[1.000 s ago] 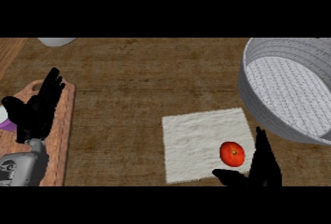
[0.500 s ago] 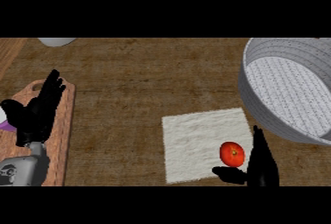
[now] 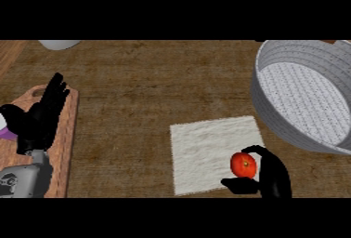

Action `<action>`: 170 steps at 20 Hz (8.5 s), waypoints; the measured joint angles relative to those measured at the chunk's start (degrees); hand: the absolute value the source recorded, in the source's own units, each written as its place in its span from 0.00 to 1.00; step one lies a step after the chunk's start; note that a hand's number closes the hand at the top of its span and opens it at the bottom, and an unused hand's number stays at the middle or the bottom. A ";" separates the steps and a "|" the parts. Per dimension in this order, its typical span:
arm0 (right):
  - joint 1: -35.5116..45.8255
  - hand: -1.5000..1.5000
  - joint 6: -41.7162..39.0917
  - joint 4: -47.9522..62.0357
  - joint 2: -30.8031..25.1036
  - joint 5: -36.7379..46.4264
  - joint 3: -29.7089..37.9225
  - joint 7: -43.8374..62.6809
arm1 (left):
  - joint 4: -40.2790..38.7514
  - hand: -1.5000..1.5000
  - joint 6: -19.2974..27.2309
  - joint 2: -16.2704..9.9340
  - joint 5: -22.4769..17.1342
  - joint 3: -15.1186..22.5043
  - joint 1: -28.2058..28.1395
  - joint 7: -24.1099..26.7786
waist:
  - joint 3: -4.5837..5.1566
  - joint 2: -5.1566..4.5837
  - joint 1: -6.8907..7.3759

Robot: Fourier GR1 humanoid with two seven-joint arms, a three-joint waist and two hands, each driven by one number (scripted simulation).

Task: Pick the tomato from the placemat and place it in the basket

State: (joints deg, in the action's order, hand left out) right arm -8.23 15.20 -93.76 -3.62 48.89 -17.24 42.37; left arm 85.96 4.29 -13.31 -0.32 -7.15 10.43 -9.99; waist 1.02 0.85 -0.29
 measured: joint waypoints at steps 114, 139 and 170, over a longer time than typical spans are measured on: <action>58.54 1.00 -10.14 52.87 -26.92 10.82 18.50 -38.86 | -0.28 0.50 -2.64 1.31 1.65 -2.17 1.13 -0.08 | -1.02 -1.04 1.10; 63.53 1.00 -1.08 74.43 -26.73 17.97 20.86 -44.31 | -1.14 0.50 -1.73 2.52 3.06 -1.64 2.19 0.00 | -1.05 -1.24 1.46; 64.54 0.00 -1.65 74.91 -26.92 3.78 35.32 -44.93 | -0.83 0.50 -1.96 2.48 3.02 -2.16 1.56 -0.26 | -1.06 -0.90 0.59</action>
State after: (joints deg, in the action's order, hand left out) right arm 56.31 13.55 -18.86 -30.54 52.67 18.09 -2.56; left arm 85.12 2.33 -10.84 2.69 -9.31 11.99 -10.25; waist -0.04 -0.05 0.30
